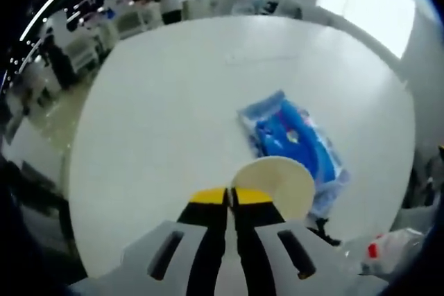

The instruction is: Arrange the tabletop items into an orderly group along one side of the table until the central work area is clear of visible clutter.

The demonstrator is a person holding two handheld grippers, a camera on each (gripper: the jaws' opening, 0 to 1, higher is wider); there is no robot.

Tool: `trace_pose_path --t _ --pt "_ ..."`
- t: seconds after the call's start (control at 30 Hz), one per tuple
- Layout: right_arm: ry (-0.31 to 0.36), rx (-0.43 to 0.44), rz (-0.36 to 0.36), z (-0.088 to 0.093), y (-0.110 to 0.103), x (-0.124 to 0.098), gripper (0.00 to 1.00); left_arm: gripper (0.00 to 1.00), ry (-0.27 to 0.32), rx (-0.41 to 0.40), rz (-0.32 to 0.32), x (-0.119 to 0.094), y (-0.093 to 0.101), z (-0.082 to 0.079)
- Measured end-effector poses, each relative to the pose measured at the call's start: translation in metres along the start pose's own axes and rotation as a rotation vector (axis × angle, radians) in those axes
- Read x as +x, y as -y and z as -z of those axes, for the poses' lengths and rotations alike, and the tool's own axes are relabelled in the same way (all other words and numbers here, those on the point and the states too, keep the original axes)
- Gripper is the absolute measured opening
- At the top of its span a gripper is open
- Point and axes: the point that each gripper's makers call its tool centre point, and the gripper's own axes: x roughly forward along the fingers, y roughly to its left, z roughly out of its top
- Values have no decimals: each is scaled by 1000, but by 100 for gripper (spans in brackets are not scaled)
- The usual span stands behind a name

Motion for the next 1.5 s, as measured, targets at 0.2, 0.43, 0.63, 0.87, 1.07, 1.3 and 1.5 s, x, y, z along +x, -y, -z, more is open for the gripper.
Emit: trace_pose_path --t 0.2,0.43,0.63,0.87,1.07,1.3,1.5 --pt "-2 0 2 0 0 0 93 1 15 -19 -24 0 -6 -2" --pt "-5 -1 5 1 1 1 92 10 61 -41 -30 -1 -11 -11" --pt "-6 -1 6 1 1 0 92 19 91 -22 -37 -3 -14 -13" --pt "-11 0 0 2 0 1 92 27 130 10 -35 -10 -19 -12" --pt "-13 0 -6 2 -1 1 92 39 202 26 -18 -25 -18 -16" --pt "-11 4 -10 2 -2 1 93 44 251 53 -1 -40 -19 -16" --pt "-11 8 -15 2 -3 2 93 48 301 45 15 -54 -15 -16"
